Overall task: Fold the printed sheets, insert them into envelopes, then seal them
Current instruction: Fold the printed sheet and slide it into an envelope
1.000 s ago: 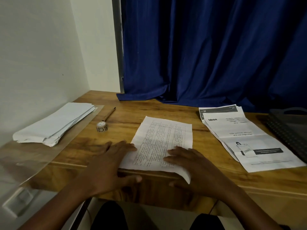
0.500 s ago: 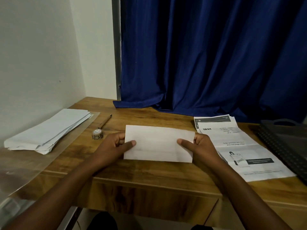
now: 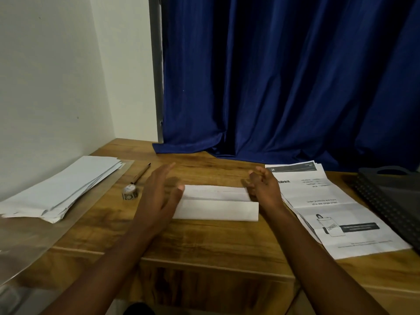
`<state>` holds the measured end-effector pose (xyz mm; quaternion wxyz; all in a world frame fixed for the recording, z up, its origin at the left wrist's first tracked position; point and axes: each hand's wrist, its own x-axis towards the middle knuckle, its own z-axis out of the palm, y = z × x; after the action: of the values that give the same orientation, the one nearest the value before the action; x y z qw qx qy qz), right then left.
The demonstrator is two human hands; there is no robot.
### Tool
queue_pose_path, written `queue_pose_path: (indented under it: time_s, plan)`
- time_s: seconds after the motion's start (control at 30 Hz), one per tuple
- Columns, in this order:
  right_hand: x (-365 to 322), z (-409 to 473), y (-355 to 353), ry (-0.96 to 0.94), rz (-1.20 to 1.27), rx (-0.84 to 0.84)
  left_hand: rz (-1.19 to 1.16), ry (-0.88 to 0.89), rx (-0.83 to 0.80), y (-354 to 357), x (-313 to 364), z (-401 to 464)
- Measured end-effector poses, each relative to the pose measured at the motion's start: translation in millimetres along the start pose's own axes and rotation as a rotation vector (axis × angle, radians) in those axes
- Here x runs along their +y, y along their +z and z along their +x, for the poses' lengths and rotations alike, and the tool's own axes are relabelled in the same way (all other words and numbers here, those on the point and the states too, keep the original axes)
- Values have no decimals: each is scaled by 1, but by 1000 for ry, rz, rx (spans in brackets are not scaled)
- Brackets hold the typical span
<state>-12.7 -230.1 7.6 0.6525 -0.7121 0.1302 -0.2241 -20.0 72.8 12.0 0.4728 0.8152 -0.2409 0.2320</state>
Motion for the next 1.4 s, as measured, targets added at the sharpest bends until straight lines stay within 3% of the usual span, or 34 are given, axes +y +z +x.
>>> queue_pose_path:
  time_s: [0.1, 0.2, 0.33, 0.47, 0.57, 0.7, 1.07, 1.2, 1.4]
  plan:
    - [-3, -3, -5, 0, 121, 12, 270, 232, -200, 4, 9, -3]
    - [-7, -13, -8, -74, 38, 51, 472, 383, -427, 15, 11, -5]
    - [-10, -36, 2, -320, -390, 58, 589, 201, -640, 21, 1, -4]
    - [-15, -55, 29, -566, -846, -185, 654, 149, -778, 25, -1, -1]
    - [-12, -64, 42, -651, -1077, -450, 677, 136, -807, 27, 0, 0]
    - [-3, -64, 42, -447, -1106, -715, 684, 142, -804, 28, -2, 0]
    - [0, -42, 19, -248, -1249, -551, 627, 105, -798, 26, -4, 3]
    - [0, -44, 12, -285, -1148, -551, 511, 95, -688, 22, -7, 0]
    - [-3, -51, 4, -396, -1114, -543, 481, 76, -675, 22, -7, 1]
